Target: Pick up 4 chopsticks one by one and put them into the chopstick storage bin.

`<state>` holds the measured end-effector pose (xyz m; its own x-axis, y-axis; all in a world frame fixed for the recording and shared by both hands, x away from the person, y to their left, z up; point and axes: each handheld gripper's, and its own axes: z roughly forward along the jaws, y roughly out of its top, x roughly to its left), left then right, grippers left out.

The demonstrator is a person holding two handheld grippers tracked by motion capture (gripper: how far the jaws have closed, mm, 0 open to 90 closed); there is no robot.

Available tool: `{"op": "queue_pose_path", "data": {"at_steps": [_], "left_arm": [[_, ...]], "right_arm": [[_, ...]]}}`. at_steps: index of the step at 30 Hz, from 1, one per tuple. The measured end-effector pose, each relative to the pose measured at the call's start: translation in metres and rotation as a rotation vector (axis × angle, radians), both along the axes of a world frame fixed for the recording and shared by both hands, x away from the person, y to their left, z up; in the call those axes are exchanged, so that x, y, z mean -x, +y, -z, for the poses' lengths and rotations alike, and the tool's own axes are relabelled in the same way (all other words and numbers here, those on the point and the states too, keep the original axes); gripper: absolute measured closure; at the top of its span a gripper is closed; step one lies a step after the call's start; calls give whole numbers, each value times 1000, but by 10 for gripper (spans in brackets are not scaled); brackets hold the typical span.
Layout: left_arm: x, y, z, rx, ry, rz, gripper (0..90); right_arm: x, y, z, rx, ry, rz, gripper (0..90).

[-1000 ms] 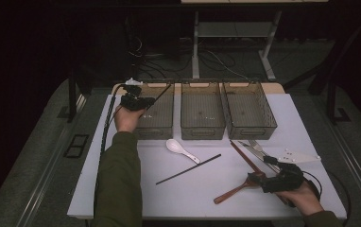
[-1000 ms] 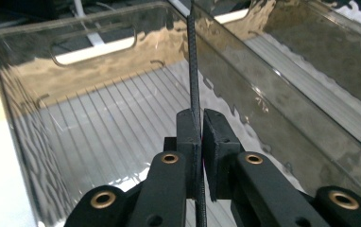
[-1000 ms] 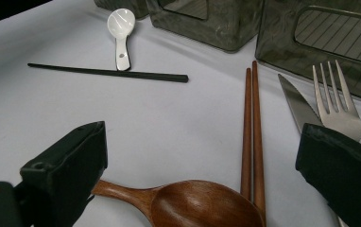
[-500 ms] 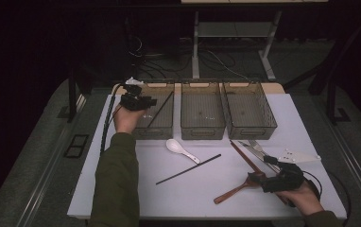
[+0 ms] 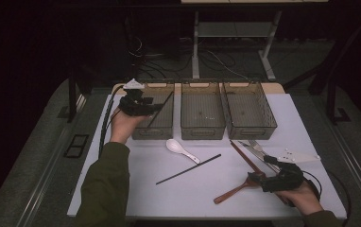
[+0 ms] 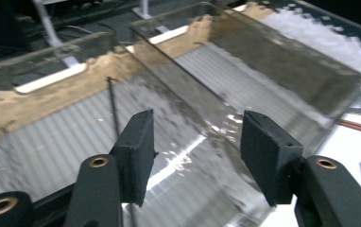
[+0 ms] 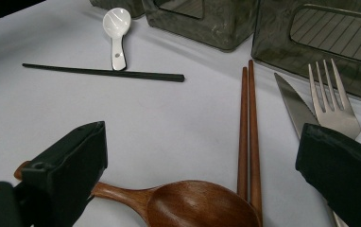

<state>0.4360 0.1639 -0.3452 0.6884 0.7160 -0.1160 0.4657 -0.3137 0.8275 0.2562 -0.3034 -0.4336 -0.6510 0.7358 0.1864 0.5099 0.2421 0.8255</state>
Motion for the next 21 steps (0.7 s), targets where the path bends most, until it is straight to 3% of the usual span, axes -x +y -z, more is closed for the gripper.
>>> {"op": "queue_pose_path", "data": {"at_steps": [6, 10, 17, 21], "left_arm": [[23, -4, -5, 14, -14, 58, 398], [37, -9, -5, 53, -10, 99, 370], [56, -20, 1, 46, -19, 143, 340], [65, -25, 6, 56, -28, 161, 337]], "right_arm": [[0, 0, 0, 3, -4, -2, 33], [1, 1, 0, 6, -3, -8, 33], [0, 1, 0, -7, -14, -30, 33], [-2, 7, 3, 21, -13, -59, 33]]}}
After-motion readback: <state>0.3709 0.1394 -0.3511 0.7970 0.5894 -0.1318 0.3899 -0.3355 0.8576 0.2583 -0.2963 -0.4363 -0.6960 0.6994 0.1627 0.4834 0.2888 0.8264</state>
